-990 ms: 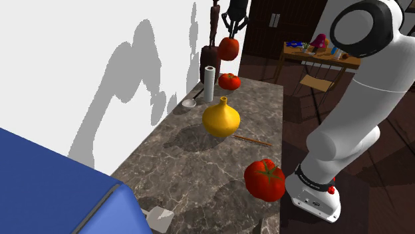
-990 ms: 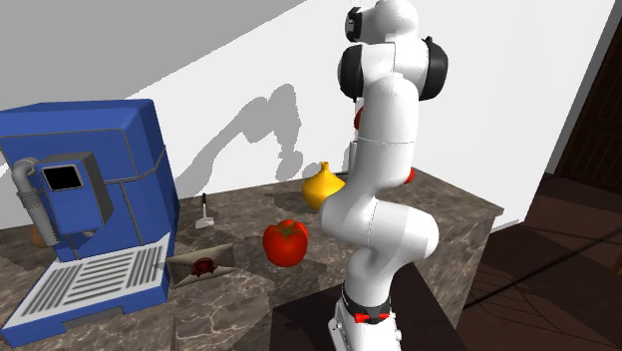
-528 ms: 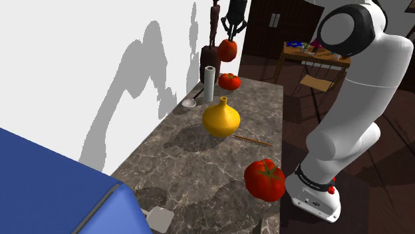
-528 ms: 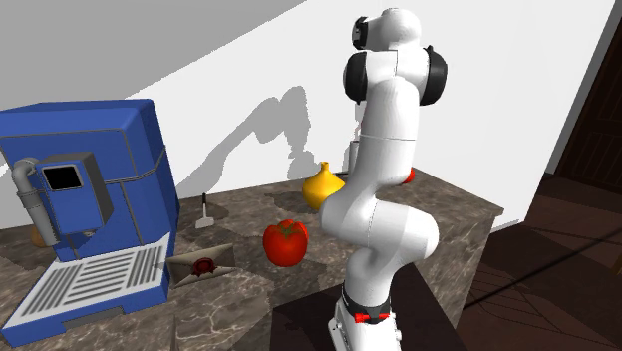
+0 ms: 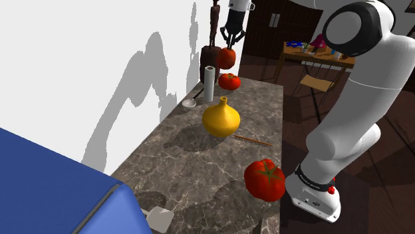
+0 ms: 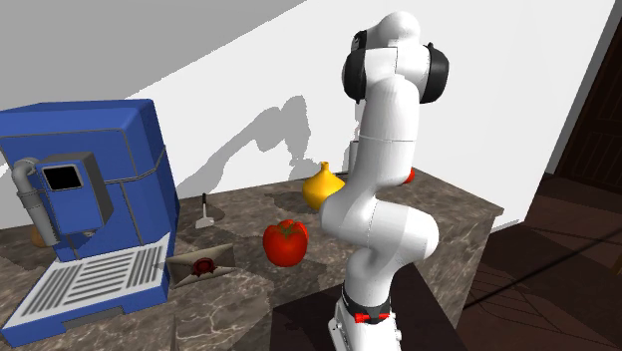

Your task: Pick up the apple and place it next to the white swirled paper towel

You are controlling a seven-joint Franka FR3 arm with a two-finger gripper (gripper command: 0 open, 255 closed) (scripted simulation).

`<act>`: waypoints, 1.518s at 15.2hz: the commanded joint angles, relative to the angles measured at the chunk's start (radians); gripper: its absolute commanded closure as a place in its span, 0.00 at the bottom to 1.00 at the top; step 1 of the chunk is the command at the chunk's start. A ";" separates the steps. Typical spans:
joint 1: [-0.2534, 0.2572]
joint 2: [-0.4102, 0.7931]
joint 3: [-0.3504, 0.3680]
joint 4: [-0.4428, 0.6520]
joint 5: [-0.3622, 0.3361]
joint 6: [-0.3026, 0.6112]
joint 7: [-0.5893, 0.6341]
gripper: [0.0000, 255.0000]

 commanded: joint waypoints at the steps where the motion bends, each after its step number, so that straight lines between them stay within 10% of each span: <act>1: -0.001 -0.007 -0.001 -0.037 0.002 0.030 -0.003 1.00; 23: -0.005 -0.020 -0.003 -0.350 0.007 0.331 -0.017 1.00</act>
